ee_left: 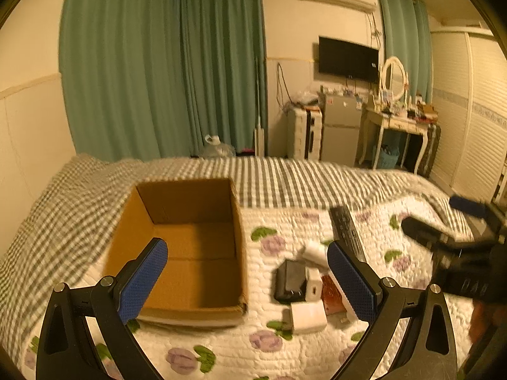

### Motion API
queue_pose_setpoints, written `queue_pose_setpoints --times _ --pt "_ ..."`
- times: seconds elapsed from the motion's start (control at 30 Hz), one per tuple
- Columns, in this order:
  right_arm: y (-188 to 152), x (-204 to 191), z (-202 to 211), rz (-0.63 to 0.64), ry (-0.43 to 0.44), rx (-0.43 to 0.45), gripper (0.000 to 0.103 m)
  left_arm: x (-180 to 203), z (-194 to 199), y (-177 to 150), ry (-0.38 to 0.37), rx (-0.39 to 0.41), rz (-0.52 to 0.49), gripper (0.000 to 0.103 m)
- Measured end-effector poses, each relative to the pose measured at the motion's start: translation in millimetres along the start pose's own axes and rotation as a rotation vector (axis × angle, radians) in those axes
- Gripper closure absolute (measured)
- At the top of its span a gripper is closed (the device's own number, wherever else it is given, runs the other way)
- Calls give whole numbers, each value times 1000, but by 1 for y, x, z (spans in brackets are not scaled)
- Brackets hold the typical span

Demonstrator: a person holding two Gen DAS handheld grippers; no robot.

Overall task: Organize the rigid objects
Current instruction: 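Grasp the large white bottle with the right tool while the left tool grasps the white charger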

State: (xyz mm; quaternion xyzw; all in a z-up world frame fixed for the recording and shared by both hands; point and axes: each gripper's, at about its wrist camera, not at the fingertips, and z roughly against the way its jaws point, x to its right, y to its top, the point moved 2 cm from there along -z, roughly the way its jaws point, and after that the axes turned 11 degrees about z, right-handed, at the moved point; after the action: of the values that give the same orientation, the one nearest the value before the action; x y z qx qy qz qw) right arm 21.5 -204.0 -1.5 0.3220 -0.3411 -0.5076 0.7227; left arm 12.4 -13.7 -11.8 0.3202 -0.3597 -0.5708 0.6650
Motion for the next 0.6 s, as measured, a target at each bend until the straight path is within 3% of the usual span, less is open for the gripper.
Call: queue_pose_setpoints --times 0.13,0.23,0.43,0.6 --pt "-9 12 -14 51 -50 -57 0 16 -26 -29 -13 -98 -44 1" --pt "-30 23 -36 73 -35 -141 1 27 -48 -57 -12 -177 -76 1" --pt "-65 11 -76 87 106 -279 14 38 -82 -99 -23 -292 -99 3" --pt "-78 -5 -97 110 173 -352 20 34 -100 -112 -32 -318 -73 4"
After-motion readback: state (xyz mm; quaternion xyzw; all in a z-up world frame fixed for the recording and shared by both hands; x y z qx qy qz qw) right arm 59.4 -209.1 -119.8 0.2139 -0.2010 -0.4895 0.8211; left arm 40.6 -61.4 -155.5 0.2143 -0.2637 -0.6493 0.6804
